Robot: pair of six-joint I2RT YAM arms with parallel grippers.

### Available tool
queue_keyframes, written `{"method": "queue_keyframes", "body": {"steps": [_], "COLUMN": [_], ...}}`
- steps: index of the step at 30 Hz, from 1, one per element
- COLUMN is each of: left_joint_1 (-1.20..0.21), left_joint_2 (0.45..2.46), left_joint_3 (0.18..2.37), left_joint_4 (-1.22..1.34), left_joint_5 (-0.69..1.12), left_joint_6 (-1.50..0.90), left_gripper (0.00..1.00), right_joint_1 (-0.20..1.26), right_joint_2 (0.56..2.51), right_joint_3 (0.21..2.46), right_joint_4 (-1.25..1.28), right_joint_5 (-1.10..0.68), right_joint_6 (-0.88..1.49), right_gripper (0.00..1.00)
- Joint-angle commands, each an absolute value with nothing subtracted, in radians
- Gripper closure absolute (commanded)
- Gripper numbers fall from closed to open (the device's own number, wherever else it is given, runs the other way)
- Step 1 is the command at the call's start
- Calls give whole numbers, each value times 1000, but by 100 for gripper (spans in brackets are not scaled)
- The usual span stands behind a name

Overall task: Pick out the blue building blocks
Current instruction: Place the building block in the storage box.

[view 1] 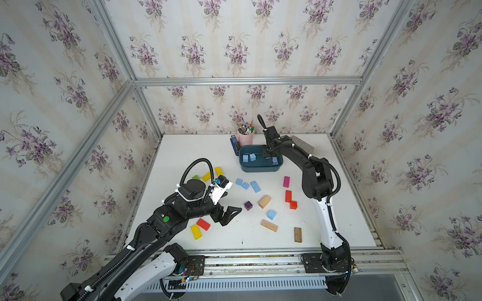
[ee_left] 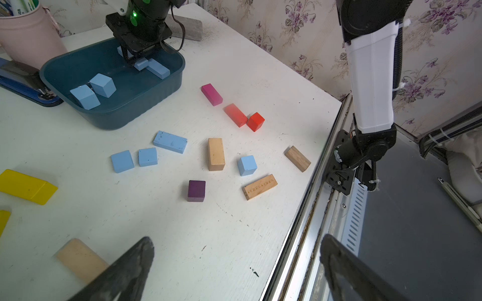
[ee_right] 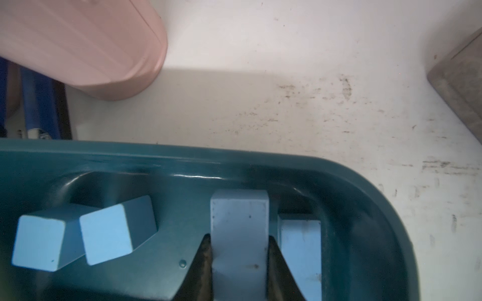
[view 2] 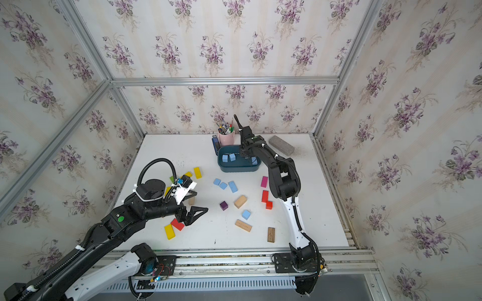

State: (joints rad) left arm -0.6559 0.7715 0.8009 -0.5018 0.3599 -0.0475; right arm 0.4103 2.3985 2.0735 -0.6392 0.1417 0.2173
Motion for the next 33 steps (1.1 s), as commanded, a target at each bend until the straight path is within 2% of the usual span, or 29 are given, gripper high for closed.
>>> {"method": "queue_keyframes", "body": {"steps": [1,7,15,21,28,33], "left_joint_1": [-656,-657,-656,-656,-657,-657], "left_joint_2": [770,772,775,775,776,777], "left_joint_3": [801,800,800,801,801,801], "left_joint_4": [-488,-489,-489,-489,-494,-499], "left_joint_5": [356,358,358,352,331,314], "left_joint_6": [-45,-45,-45,-45,-45,-44], "left_gripper": [1,1,1,1,1,1], "right_joint_1": [399,384,379,382,430,486], "right_joint_2": [2414,2426,2424,2365,2234,2081], "right_joint_3": [2082,2083,2102,2113,2041,1881], "right_joint_4": [-654,-658,-670,-689,-679,-618], "right_joint_5": [178,193,147,105,93,99], "right_joint_6": [236,236,247,256,232,236], "right_gripper": [85,76,49,34,27,22]}}
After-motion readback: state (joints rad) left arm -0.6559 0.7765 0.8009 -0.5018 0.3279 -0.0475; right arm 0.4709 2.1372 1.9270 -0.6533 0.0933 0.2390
